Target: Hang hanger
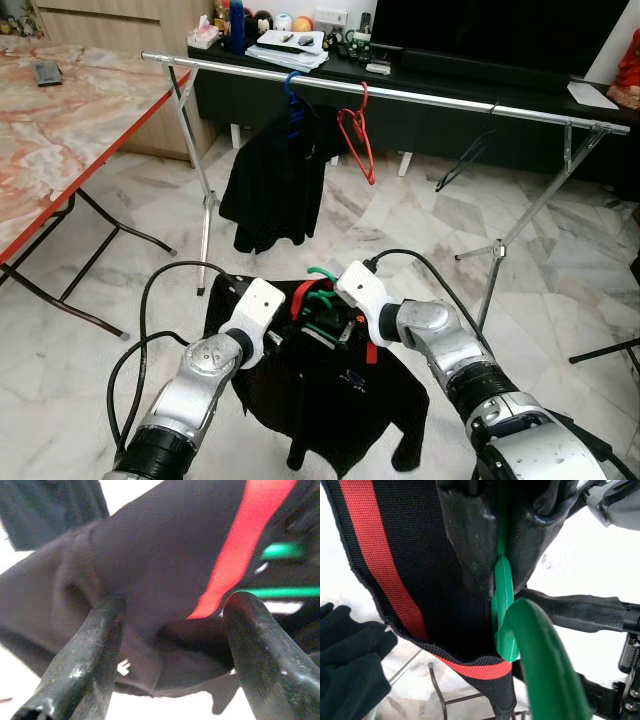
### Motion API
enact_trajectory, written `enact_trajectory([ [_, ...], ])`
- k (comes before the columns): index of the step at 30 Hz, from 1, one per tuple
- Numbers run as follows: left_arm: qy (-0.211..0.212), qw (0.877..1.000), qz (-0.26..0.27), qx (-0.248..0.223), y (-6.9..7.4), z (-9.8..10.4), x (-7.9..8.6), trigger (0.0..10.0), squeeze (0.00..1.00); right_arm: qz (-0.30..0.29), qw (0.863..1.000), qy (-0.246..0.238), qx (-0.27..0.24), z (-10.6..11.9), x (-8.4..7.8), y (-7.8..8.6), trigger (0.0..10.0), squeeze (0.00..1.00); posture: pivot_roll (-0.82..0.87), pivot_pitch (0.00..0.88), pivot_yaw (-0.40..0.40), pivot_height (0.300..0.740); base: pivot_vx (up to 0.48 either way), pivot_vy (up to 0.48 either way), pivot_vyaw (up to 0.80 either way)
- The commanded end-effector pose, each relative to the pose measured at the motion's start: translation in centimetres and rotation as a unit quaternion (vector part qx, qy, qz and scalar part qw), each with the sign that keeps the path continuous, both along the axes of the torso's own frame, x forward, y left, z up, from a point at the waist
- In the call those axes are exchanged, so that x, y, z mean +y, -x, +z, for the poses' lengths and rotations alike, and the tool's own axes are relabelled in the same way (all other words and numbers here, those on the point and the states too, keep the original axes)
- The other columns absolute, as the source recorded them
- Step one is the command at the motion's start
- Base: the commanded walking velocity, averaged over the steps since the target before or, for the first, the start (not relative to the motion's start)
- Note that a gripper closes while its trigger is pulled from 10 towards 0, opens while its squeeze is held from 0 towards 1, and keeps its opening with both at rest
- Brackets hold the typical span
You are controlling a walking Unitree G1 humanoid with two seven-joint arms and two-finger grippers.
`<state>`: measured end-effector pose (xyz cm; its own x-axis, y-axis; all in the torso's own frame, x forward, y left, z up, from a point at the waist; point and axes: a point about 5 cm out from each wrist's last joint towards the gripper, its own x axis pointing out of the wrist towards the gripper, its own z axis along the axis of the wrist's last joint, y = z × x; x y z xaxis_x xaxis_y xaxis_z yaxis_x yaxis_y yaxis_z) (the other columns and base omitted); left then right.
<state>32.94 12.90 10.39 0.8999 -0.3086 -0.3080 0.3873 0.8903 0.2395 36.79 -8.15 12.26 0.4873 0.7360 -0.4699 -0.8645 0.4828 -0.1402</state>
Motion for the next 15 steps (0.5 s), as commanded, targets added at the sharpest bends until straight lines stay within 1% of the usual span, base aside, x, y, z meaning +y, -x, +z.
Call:
enact_trajectory([
  [1, 0.0, 1.0, 0.009, 0.002, 0.1, 0.5, -0.5, 10.0, 0.0, -0.009, 1.0, -0.004, -0.016, 1.2, 0.3, -0.6, 10.0, 0.0, 0.07, 0.089, -0.085, 0.74, 0.0, 0.0, 0.0],
  [3, 0.012, 1.0, 0.01, 0.006, 0.2, 0.6, -0.9, 10.0, 0.0, -0.018, 1.0, -0.006, -0.017, 1.4, 0.3, -0.8, 10.0, 0.0, 0.07, 0.089, -0.086, 0.74, 0.0, 0.0, 0.0],
  [4, 0.022, 1.0, 0.011, 0.007, 0.3, 0.9, -1.4, 10.0, 0.0, -0.027, 0.999, -0.006, -0.019, 1.5, 0.2, -0.9, 10.0, 0.0, 0.07, 0.088, -0.087, 0.74, 0.0, 0.0, 0.0],
  [7, 0.03, 1.0, 0.006, 0.004, 0.3, 1.5, -2.3, 10.0, 0.0, -0.043, 0.999, -0.011, -0.022, 1.7, 0.3, -1.2, 10.0, 0.0, 0.07, 0.086, -0.087, 0.74, 0.0, 0.0, 0.0],
  [9, 0.036, 0.999, -0.004, 0.006, 0.4, 1.6, -2.7, 10.0, 0.0, -0.043, 0.999, -0.007, -0.031, 1.9, 0.3, -1.3, 10.0, 0.0, 0.07, 0.085, -0.087, 0.74, 0.0, 0.0, 0.0],
  [10, 0.036, 0.999, -0.009, 0.007, 0.5, 1.6, -2.9, 10.0, 0.0, -0.043, 0.998, -0.007, -0.034, 2.0, 0.4, -1.3, 10.0, 0.0, 0.08, 0.084, -0.087, 0.74, 0.0, 0.0, 0.0],
  [12, 0.03, 0.999, -0.016, 0.001, 0.6, 1.6, -3.0, 10.0, 0.0, -0.058, 0.997, -0.021, -0.042, 2.7, 0.6, -1.7, 10.0, 0.0, 0.07, 0.082, -0.088, 0.74, 0.0, 0.0, 0.0],
  [14, 0.028, 1.0, 0.01, -0.008, 0.4, 1.7, -2.6, 10.0, 0.0, -0.083, 0.994, -0.045, -0.053, 3.9, 0.9, -2.2, 10.0, 0.0, 0.08, 0.082, -0.09, 0.74, 0.0, 0.0, 0.0],
  [15, 0.028, 0.999, 0.014, -0.01, 0.3, 1.8, -2.6, 10.0, 0.0, -0.086, 0.993, -0.052, -0.053, 4.1, 1.0, -2.3, 10.0, 0.0, 0.08, 0.083, -0.091, 0.74, 0.0, 0.0, 0.0],
])
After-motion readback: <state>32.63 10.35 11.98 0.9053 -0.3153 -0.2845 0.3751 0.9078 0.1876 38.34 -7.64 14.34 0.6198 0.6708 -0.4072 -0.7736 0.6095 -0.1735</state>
